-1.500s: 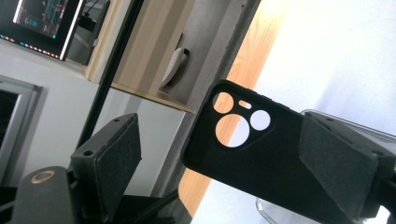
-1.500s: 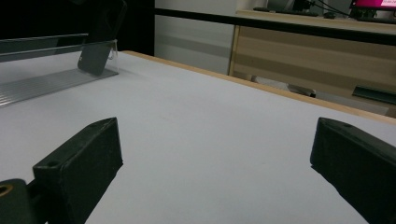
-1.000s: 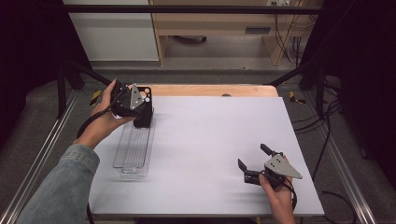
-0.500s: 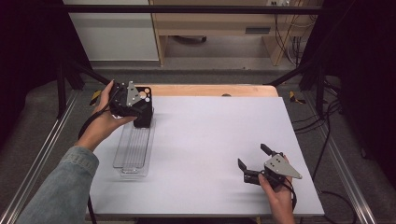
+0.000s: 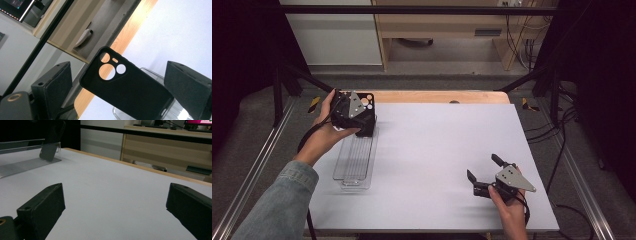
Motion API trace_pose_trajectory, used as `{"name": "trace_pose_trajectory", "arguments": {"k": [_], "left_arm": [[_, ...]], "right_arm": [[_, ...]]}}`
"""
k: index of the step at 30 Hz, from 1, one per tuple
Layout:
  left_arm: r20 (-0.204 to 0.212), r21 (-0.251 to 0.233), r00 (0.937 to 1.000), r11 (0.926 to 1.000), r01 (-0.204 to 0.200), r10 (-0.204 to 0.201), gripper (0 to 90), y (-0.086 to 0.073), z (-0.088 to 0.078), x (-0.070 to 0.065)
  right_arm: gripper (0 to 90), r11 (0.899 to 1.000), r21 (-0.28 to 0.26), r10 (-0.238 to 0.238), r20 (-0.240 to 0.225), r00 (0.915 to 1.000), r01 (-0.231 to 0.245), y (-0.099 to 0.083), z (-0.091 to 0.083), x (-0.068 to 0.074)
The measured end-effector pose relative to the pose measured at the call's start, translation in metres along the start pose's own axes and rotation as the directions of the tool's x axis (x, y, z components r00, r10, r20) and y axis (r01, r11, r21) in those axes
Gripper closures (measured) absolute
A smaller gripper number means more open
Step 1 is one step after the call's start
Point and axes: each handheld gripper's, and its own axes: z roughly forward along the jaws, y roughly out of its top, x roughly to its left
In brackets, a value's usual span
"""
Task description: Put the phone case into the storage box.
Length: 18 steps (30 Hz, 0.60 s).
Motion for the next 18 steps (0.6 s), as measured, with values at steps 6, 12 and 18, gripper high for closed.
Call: {"name": "trace_pose_trajectory", "arguments": {"k": [6, 12, 18], "left_arm": [[0.011, -0.014, 0.9993, 0.9993, 0.035, -0.035, 7.5, 0.002, -0.003, -0.002], [0.021, -0.029, 0.9975, 0.9972, 0.068, -0.068, 7.5, 0.006, -0.005, -0.007], [0.057, -0.046, 0.9895, 0.9896, 0.136, -0.133, 7.4, 0.015, -0.009, -0.012]], "right_arm": [[2.1, 1.000, 0.001, -0.002, -0.003, 1.0000, 0.002, 0.000, 0.000, 0.001], [2.1, 1.000, 0.000, 0.000, -0.005, 1.0000, 0.000, 0.000, 0.000, 0.001], [2.1, 1.000, -0.001, -0.001, -0.008, 1.0000, 0.001, 0.000, 0.000, 0.000]]}}
